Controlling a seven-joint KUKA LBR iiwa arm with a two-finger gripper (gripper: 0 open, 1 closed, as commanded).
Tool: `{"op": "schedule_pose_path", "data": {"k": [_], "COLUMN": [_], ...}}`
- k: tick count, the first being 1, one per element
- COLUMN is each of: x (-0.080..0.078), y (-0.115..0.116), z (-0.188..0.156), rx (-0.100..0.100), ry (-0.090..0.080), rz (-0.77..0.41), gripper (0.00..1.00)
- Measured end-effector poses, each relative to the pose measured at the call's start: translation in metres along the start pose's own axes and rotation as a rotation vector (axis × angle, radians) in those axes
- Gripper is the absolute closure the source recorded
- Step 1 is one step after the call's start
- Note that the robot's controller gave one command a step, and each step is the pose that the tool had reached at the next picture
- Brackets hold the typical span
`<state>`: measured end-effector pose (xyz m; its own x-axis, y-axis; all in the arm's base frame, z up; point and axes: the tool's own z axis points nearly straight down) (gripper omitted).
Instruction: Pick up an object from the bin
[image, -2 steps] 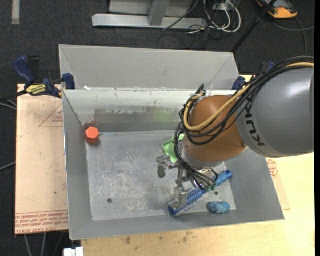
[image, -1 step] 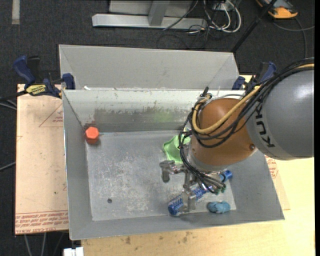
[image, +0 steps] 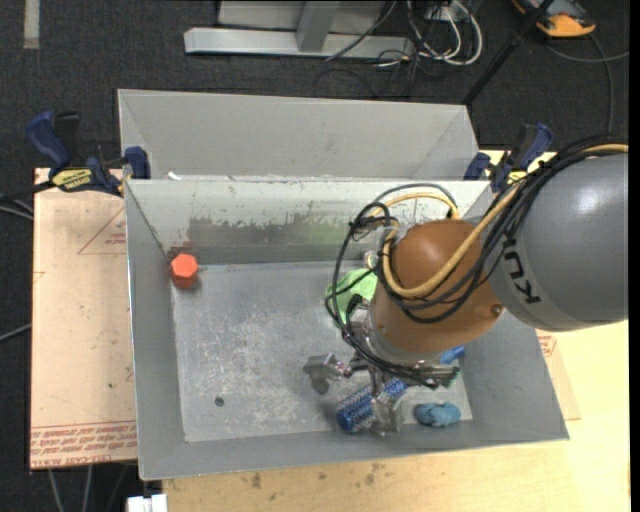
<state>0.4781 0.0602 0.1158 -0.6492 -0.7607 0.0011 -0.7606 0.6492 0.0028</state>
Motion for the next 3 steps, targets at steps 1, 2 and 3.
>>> {"op": "schedule_pose_path", "data": {"k": [1, 2, 3], "x": [-0.002, 0.002, -0.058], "y": [-0.008, -0.005, -0.006], "z": [0.044, 0.046, -0.119], "rx": [0.013, 0.002, 0.008], "ry": [-0.014, -0.003, -0.011], "rz": [-0.122, -0.119, -0.146], "gripper": [0.00, 1.00, 1.00]}}
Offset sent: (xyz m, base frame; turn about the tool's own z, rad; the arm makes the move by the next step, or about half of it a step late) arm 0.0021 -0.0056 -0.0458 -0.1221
